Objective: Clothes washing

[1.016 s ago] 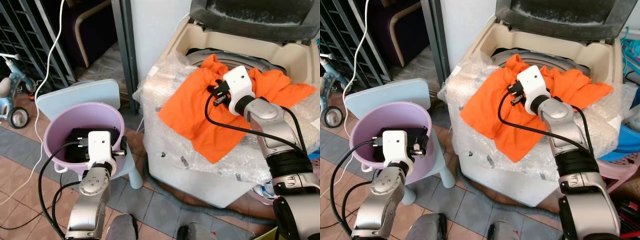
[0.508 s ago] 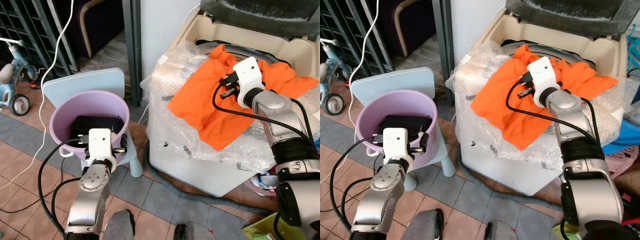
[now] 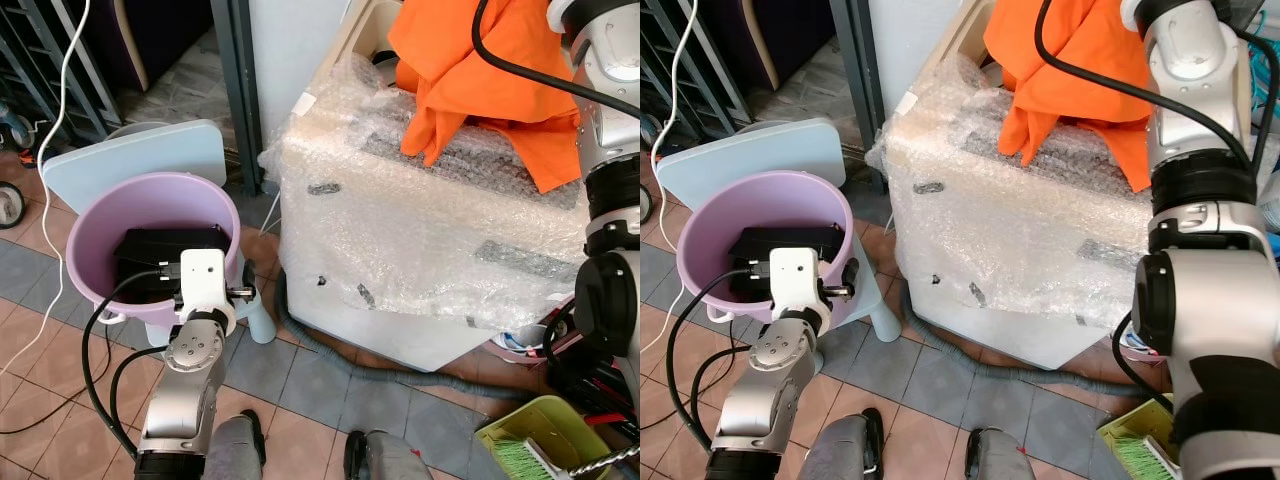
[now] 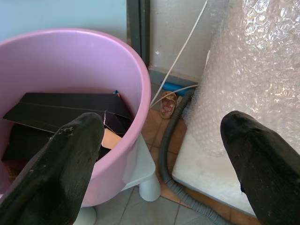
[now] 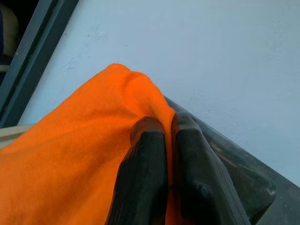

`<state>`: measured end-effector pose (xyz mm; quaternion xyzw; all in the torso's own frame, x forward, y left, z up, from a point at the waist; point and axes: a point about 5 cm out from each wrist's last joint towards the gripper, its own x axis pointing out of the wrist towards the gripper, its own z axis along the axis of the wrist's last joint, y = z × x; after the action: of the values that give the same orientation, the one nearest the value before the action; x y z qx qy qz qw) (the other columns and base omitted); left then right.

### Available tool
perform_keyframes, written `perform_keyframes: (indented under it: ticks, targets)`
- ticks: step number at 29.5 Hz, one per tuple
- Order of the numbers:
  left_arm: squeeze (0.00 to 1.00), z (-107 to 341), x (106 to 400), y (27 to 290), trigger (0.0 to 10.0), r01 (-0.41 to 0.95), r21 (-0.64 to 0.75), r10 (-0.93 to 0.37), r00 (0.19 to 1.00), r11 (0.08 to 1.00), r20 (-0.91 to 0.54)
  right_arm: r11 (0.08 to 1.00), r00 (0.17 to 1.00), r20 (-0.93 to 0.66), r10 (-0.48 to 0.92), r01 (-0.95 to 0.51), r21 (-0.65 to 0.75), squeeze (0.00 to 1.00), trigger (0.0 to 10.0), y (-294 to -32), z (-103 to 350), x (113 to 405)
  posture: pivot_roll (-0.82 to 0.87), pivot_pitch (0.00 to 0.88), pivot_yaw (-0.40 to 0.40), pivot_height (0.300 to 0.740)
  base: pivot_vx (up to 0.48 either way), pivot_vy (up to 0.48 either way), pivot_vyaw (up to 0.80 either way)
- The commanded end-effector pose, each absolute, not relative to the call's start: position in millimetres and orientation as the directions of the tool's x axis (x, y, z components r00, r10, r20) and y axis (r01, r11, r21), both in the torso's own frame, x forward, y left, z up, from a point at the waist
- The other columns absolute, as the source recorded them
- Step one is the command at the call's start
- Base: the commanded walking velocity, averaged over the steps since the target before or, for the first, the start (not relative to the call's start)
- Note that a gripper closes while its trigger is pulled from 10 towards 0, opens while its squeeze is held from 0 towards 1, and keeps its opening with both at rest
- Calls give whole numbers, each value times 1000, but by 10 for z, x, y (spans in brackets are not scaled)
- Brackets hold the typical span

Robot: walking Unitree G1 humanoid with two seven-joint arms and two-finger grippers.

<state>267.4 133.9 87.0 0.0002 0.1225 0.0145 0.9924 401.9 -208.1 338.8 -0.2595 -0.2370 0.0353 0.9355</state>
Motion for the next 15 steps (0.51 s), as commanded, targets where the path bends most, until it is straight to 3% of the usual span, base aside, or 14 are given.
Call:
perform_keyframes:
  ticks: [1,2,3,6,15]
  targets:
    - [0,841,2673,1354,10000,-33,10,34,966,999,-255,795,954,209,214,-46,-605,161,10000,-2152,3005,4066,7,124,-17,740,0,0,0]
    - [0,841,2673,1354,10000,-33,10,34,966,999,-255,795,954,209,214,-46,-605,161,10000,-2152,3005,4066,7,124,-17,740,0,0,0]
    - [0,837,2674,1355,10000,-32,9,33,966,999,-256,767,975,97,201,-95,-635,969,10000,-2216,2818,4078,6,124,-16,740,0,0,0]
    - [0,829,2680,1336,10000,-15,13,18,966,1000,-257,733,981,-49,187,-173,-658,1000,10000,-2371,2522,4033,4,123,-15,740,0,0,0]
    - [0,830,2672,1350,10000,-11,18,15,966,1000,-256,804,941,274,197,5,-594,1000,10000,-2372,2970,3959,5,124,-10,740,0,0,0]
